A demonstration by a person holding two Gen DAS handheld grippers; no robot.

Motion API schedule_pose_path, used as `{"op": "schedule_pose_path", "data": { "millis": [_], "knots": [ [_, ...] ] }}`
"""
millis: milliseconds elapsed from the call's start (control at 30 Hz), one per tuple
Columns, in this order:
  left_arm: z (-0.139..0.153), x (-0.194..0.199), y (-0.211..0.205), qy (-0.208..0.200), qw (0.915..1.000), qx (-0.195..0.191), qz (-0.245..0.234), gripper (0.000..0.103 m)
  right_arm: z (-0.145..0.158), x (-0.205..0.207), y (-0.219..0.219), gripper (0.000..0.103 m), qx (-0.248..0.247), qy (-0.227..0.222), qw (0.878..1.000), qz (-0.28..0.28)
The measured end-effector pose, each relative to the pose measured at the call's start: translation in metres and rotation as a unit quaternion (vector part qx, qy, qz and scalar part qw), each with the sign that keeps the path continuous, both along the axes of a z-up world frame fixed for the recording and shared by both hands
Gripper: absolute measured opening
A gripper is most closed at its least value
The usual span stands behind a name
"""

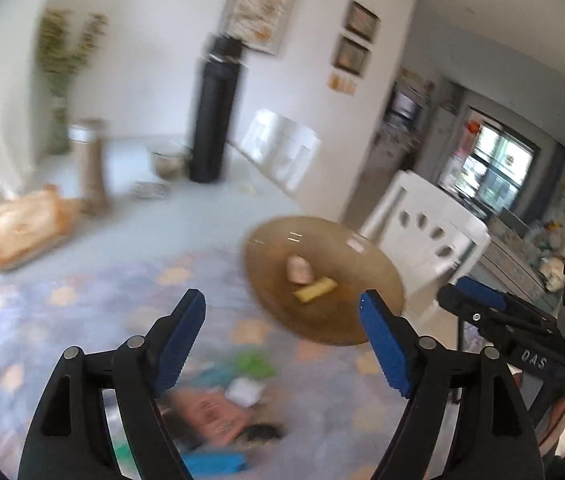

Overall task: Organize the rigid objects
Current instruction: 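Open both tools to drop the soap and lighter into the bowl, then grasp the green toy with the left tool while the right tool grasps the black figurine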

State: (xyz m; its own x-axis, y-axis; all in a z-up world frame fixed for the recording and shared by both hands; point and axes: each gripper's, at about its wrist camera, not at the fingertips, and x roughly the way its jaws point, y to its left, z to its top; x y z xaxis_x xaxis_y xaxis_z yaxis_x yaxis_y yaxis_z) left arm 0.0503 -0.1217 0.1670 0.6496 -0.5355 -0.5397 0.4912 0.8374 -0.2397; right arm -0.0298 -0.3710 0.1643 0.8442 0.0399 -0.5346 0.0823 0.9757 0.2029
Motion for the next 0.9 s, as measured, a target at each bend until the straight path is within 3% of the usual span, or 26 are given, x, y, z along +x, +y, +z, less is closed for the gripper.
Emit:
{"op": "schedule_pose_path", "data": {
  "millis": [100,233,367,533,633,767,900],
  "knots": [
    [0.011,-0.021,0.051,-0.011,0.9984,-0.011,0.055,0.078,0.002,-0.003,0.018,0.062,0.013,-0.003,1.0,0.027],
    [0.015,-0.039,0.102,-0.031,0.993,-0.01,0.114,0.089,-0.002,0.0,0.046,0.062,0.033,0.006,0.997,0.072],
    [-0.015,-0.035,0.135,-0.008,0.9887,-0.002,0.149,0.089,-0.028,0.007,0.072,0.062,0.04,0.027,0.993,0.106],
    [-0.087,-0.02,0.139,0.047,0.9879,0.033,0.145,0.088,-0.097,0.02,0.098,0.062,0.007,0.035,0.991,0.126],
    [-0.124,-0.01,0.132,0.077,0.989,0.03,0.122,0.088,-0.13,0.026,0.106,0.062,0.016,0.064,0.988,0.142],
    [-0.158,-0.004,0.122,0.097,0.9883,0.033,0.113,0.088,-0.14,0.032,0.109,0.062,0.001,0.073,0.987,0.145],
    [-0.167,-0.005,0.112,0.094,0.9854,0.067,0.125,0.085,-0.152,0.04,0.103,0.073,0.009,0.102,0.986,0.132]
  ]
}}
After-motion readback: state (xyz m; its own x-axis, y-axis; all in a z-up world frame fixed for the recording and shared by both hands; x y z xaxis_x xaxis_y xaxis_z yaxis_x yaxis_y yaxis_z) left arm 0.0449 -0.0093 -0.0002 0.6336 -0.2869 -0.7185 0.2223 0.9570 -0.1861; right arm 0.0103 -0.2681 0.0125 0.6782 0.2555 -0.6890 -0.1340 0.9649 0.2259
